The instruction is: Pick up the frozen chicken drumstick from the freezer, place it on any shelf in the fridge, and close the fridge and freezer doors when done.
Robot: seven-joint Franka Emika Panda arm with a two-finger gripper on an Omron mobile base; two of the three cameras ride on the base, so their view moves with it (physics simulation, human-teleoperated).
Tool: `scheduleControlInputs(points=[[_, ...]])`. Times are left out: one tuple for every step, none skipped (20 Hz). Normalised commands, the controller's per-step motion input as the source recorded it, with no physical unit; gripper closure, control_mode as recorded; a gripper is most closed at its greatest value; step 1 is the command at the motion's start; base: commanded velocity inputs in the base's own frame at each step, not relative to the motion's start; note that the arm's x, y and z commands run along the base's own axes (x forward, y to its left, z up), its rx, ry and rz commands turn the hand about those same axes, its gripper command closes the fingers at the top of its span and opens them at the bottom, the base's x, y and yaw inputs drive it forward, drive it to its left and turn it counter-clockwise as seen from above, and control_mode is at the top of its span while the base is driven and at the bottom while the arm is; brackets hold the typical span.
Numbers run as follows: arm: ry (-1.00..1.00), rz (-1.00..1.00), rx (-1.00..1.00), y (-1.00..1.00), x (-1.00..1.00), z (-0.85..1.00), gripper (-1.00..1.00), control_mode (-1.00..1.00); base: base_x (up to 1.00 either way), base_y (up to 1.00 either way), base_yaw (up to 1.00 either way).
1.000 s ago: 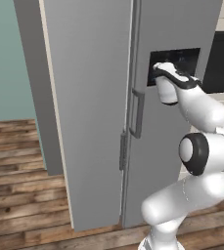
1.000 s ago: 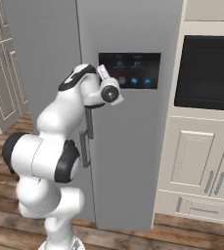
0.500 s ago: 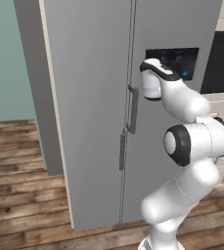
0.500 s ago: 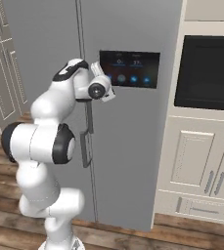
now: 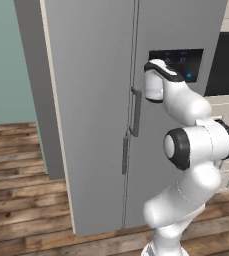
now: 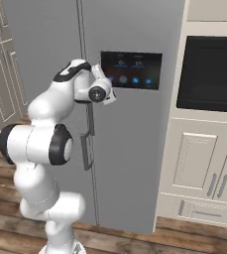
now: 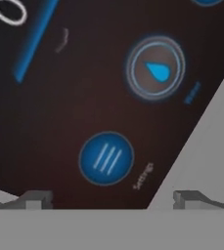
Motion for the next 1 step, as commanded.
scheduleControlInputs(points=[[0.05, 0.0, -0.02, 0.0, 0.06, 0.0, -1.0, -1.0, 0.0, 0.0, 0.0]])
